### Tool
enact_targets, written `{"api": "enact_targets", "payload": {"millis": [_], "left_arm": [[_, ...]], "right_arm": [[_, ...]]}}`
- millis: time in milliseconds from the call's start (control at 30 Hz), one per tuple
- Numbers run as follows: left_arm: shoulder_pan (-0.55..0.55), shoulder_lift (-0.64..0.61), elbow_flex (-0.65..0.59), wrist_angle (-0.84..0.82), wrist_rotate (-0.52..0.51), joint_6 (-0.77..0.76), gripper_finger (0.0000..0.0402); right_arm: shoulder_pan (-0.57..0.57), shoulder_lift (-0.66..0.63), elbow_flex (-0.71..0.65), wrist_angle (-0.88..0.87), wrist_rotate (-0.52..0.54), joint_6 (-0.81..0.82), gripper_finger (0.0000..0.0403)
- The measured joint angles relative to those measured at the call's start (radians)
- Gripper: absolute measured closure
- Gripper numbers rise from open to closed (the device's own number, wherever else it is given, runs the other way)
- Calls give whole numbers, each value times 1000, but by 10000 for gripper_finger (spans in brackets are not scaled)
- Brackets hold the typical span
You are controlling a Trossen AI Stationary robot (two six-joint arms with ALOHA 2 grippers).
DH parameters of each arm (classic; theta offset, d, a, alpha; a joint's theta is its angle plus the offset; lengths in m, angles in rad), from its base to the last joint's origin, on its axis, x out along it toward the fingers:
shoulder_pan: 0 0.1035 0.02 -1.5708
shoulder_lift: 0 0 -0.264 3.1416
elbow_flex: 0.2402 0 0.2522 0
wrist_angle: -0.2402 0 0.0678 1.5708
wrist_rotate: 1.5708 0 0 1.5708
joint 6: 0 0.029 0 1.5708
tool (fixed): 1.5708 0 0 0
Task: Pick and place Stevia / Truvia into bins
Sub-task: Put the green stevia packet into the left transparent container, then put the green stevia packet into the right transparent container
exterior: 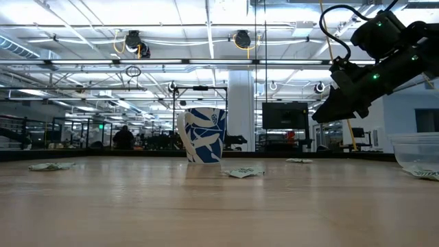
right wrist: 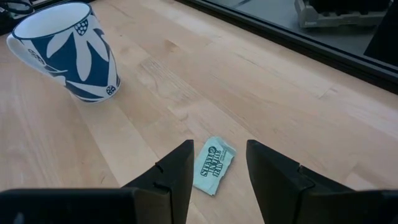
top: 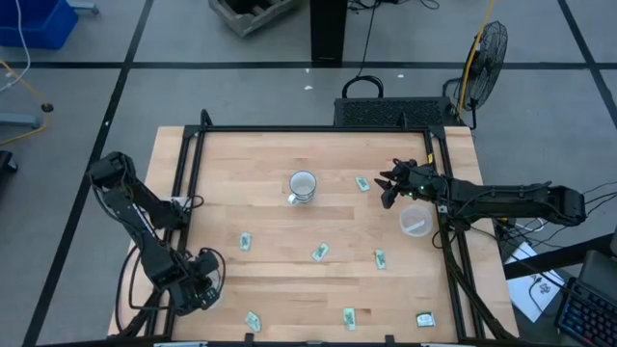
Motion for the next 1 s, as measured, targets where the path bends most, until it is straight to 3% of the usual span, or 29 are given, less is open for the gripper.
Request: {"api": "enact_targets", "payload": {"millis": [400,633,767,1000], "left_arm": [[53,-11,0,59,80,-80,314],[101,-126,0,79,55,-60,314],[128,-227,0,80,-78,53,314],[197,-371,0,71,-493,422,314]], "right_arm": [[0,0,0,0,0,0,261],[0,0,0,0,-1,0,261],[0,7,0,0,-52,-15,261],[10,107,0,87,-171,-80,261]]}}
